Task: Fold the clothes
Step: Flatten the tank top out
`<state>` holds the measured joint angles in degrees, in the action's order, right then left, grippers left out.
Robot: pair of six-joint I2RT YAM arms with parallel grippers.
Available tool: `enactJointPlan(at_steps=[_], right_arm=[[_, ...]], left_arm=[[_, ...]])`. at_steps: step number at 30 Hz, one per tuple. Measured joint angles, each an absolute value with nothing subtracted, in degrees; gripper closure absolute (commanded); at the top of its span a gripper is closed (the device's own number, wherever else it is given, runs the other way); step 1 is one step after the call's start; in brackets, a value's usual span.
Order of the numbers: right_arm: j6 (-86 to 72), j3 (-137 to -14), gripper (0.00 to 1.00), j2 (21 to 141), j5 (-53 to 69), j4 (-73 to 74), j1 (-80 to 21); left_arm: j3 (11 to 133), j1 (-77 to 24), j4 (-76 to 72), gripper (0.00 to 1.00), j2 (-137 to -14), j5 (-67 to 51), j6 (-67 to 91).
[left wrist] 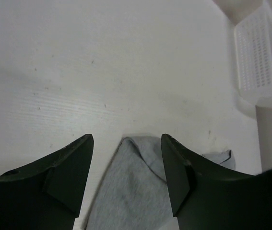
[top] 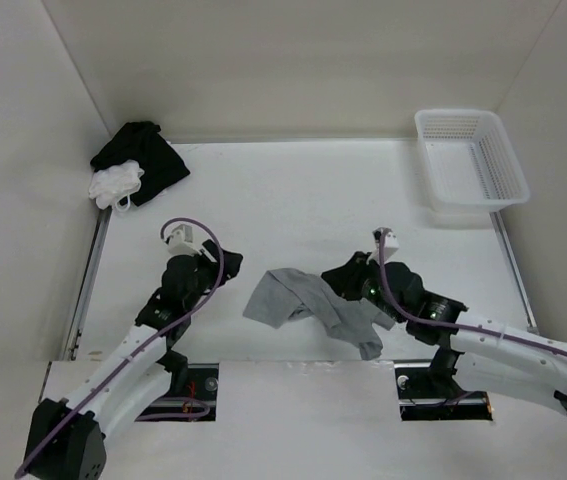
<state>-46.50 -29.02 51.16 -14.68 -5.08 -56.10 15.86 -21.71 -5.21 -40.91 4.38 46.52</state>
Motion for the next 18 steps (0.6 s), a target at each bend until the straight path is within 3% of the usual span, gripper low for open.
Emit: enactJointPlan(at_steps=[4, 11, 18], right_arm=[[-54.13, -27.03, 0.50, 51.46, -19.14, 4.60, -53.52], [-61.47, -24.84, 0.52, 54.35, -21.93, 16.99, -55.79], [-65.45, -24.82, 0.44, 49.58, -22.96, 17.69, -64.16]], left_arm=[[15.86, -26.15, -4.34, 0.46, -48.31, 4.29, 46.22], [16.80, -35.05, -3.27, 0.46, -60.66, 5.65, 44.75], [18.74, -39.20, -5.58, 0.66, -65.56, 8.67, 44.03]])
